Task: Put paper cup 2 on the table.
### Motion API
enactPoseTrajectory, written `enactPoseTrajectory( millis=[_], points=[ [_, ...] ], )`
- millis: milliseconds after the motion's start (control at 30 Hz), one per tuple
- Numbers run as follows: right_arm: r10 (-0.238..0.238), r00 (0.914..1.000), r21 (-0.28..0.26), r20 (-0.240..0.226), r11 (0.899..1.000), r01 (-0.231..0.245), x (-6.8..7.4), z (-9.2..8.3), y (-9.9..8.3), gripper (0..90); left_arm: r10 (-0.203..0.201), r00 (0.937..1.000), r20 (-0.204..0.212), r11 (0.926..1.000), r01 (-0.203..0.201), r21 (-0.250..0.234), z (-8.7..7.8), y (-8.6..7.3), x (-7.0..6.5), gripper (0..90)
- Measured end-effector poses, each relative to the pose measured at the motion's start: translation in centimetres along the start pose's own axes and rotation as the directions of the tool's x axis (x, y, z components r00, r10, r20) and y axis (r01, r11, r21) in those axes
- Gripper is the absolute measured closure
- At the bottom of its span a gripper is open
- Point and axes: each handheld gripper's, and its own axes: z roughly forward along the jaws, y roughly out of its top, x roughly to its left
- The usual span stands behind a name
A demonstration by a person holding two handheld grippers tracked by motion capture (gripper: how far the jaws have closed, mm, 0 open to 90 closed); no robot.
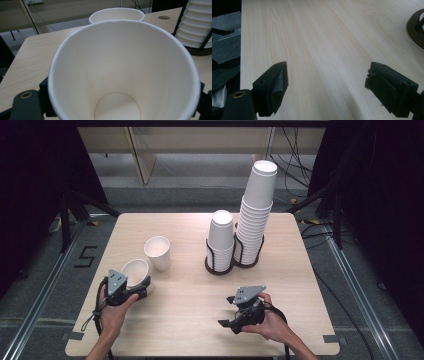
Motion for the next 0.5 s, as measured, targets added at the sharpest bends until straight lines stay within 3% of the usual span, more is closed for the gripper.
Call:
enactPoseTrajectory(
  millis=[500],
  points=[
    [0.008, 1.0, -0.001, 0.003, 1.0, -0.008, 0.0, -0.2, -0.1, 17.8, -0.014, 0.998, -0.062, 0.9987, 0.017, 0.047, 3.4, 0.5, 2.5, 16.3]
  ],
)
